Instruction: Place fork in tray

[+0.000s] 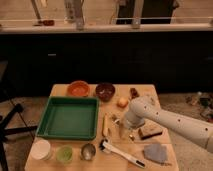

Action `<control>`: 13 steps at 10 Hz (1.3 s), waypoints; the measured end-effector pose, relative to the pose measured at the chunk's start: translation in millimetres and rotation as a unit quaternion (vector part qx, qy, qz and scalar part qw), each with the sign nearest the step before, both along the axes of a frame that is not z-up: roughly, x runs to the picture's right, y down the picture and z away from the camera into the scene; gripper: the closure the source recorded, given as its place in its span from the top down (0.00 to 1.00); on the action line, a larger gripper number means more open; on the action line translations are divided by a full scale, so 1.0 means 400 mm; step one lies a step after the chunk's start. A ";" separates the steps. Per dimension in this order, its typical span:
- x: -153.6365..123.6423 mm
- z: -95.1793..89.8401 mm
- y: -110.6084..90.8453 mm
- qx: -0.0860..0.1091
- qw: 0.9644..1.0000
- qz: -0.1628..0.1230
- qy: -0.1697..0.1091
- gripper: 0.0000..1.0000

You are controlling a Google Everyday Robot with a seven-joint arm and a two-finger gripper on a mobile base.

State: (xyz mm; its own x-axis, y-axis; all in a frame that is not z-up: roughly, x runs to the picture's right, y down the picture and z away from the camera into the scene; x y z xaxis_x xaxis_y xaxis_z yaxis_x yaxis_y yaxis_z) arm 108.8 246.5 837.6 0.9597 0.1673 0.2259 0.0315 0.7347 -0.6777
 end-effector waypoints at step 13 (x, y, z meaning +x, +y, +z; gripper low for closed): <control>0.008 -0.008 0.003 0.001 1.000 -0.005 0.002 0.00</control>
